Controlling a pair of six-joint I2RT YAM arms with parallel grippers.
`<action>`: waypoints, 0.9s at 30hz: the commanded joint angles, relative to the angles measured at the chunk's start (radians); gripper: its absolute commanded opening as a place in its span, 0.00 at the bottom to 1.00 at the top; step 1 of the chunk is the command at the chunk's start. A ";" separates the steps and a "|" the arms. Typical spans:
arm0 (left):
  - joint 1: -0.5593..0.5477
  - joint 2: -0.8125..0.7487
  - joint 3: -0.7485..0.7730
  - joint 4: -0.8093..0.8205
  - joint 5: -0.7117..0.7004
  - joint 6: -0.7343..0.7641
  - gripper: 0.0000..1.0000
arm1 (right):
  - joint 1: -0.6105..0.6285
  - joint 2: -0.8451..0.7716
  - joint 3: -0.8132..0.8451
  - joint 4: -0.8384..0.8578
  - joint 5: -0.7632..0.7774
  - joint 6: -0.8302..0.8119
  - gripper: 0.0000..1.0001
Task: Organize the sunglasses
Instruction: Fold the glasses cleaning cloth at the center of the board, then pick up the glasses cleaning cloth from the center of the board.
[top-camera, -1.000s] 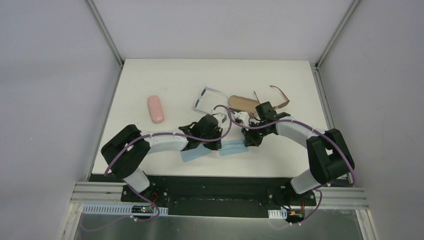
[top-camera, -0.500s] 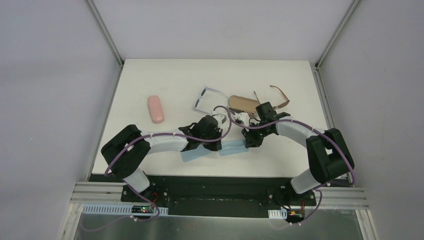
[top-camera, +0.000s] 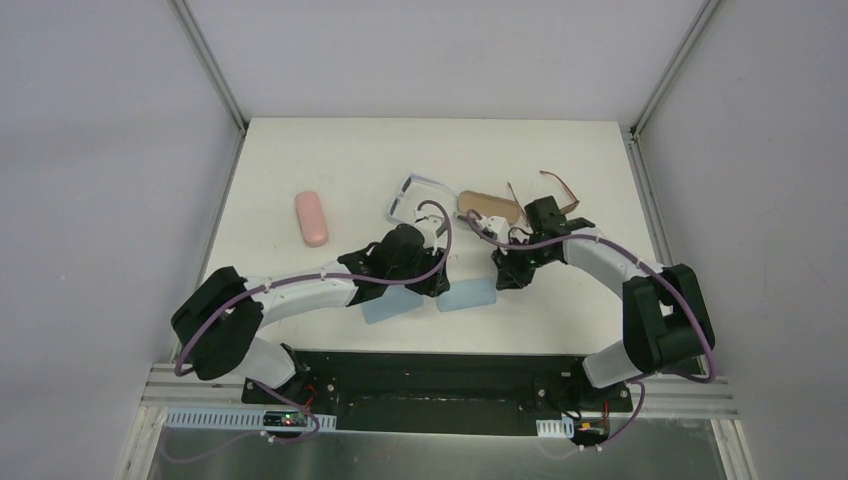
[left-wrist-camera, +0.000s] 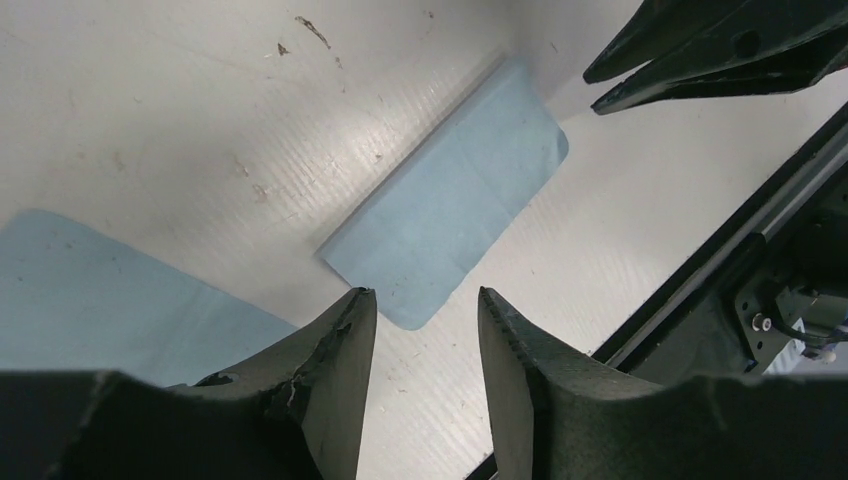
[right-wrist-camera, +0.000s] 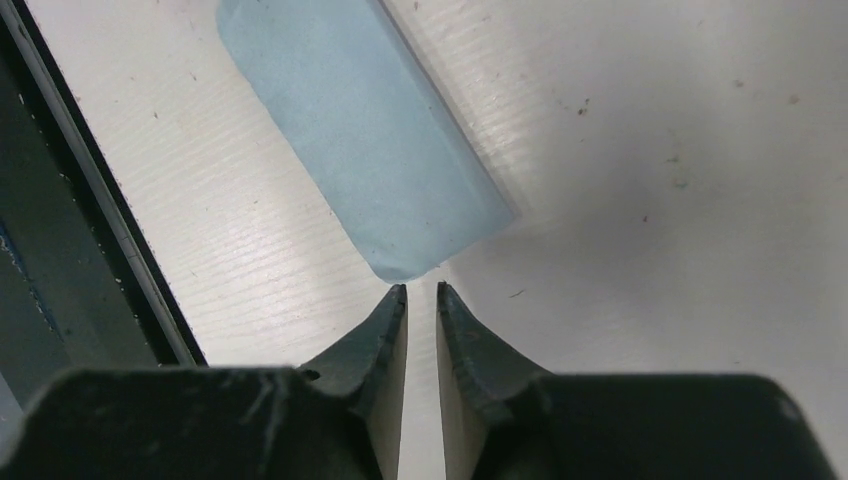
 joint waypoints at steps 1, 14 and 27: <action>0.036 0.021 0.039 -0.031 -0.040 0.073 0.44 | -0.003 -0.038 0.070 -0.003 -0.047 -0.049 0.20; 0.098 0.142 0.071 0.009 0.072 0.149 0.46 | -0.004 0.167 0.196 -0.002 -0.127 -0.107 0.34; 0.124 0.187 0.065 0.054 0.117 0.149 0.46 | -0.004 0.269 0.204 -0.004 -0.101 -0.131 0.32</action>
